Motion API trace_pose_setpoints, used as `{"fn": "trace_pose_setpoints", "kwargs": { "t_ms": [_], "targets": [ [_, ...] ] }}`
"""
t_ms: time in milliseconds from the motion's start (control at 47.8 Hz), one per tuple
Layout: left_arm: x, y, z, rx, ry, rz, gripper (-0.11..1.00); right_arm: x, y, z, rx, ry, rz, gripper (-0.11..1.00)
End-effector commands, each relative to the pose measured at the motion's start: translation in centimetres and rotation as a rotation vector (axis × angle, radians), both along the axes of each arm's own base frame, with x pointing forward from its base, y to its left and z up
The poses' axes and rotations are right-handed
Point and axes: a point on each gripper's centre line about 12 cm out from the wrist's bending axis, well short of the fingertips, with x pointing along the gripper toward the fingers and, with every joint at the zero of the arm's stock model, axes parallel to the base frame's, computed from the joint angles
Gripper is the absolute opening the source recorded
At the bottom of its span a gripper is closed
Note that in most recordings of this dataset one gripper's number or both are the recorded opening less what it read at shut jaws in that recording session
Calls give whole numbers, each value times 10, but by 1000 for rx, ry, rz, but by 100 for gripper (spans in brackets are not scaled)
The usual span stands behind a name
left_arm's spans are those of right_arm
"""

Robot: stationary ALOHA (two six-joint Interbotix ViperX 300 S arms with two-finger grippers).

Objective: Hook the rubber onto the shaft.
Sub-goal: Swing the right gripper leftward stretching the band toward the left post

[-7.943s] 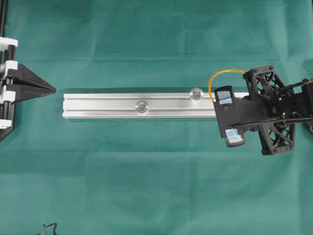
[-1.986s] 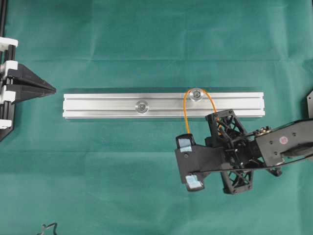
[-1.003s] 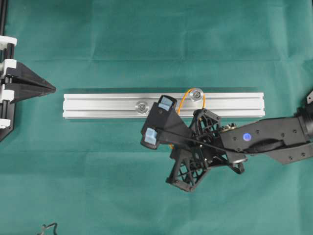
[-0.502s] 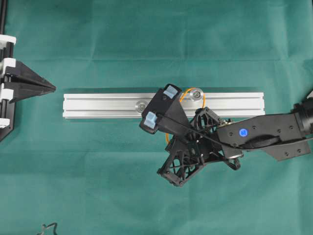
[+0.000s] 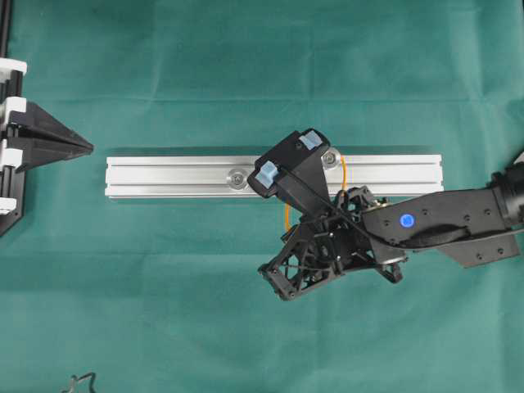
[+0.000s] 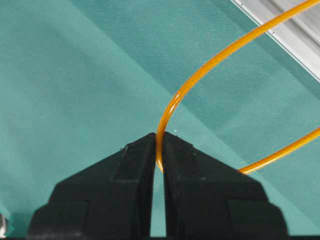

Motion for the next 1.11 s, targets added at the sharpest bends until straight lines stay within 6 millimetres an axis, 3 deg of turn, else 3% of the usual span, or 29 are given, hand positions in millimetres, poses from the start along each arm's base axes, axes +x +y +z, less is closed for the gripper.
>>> {"fn": "trace_pose_setpoints", "kwargs": {
  "t_ms": [0, 209, 564, 1087],
  "targets": [
    [3, 0, 13, 2, -34, -2, 0, 3, 2, 17, 17, -44, -3, 7],
    [3, 0, 13, 2, -35, -2, 0, 6, 0, 18, 20, -53, -12, 7],
    [3, 0, 13, 3, -35, -2, 0, 31, -24, 23, 6, -101, -58, 7],
    [3, 0, 13, 2, -34, -2, 0, 55, -46, 15, 5, -163, -96, 7]
  ]
}}
